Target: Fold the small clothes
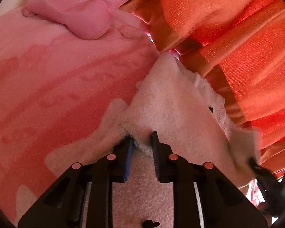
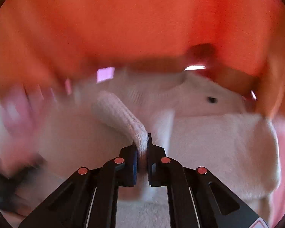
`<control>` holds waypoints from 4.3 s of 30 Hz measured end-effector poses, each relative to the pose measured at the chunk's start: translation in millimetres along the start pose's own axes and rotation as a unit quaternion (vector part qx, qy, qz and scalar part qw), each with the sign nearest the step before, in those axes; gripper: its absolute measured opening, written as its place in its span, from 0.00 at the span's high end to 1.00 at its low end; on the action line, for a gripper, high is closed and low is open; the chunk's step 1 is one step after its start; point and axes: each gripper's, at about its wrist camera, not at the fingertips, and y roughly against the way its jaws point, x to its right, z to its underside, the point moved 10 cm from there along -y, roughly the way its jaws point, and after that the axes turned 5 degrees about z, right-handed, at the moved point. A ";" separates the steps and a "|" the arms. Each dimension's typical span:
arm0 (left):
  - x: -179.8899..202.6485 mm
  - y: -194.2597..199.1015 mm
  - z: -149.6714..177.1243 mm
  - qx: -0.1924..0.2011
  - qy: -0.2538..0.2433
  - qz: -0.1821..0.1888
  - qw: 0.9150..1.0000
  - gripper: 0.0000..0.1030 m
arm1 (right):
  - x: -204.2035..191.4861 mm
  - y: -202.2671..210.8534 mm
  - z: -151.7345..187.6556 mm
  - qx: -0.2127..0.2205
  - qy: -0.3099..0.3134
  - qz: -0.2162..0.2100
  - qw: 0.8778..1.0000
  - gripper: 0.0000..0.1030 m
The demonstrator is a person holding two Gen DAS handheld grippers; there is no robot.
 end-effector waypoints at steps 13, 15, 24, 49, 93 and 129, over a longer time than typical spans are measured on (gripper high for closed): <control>-0.6 1.0 2.2 0.002 0.003 0.000 1.000 0.81 | 134.9 1.1 31.1 -0.018 -0.147 0.001 0.989 0.38; -0.9 1.1 2.8 0.005 0.001 -0.001 1.000 0.81 | 122.7 -6.3 29.9 -0.021 -0.124 0.003 0.992 0.37; -1.2 0.0 4.2 0.015 -0.023 -0.020 0.999 0.85 | 91.4 6.4 -4.9 0.040 -0.082 -0.017 0.996 0.97; -14.8 57.5 25.2 -0.016 -0.006 0.001 1.000 0.53 | 156.8 85.5 71.8 -0.031 -0.080 0.088 0.992 0.48; 8.8 232.4 135.1 -0.047 -0.180 0.025 0.982 0.68 | 194.4 194.4 127.8 -0.069 0.031 0.113 0.991 0.61; 11.8 91.4 64.9 0.023 -0.163 0.009 0.986 0.53 | -96.8 -12.5 141.0 -0.033 0.306 -0.039 0.951 0.87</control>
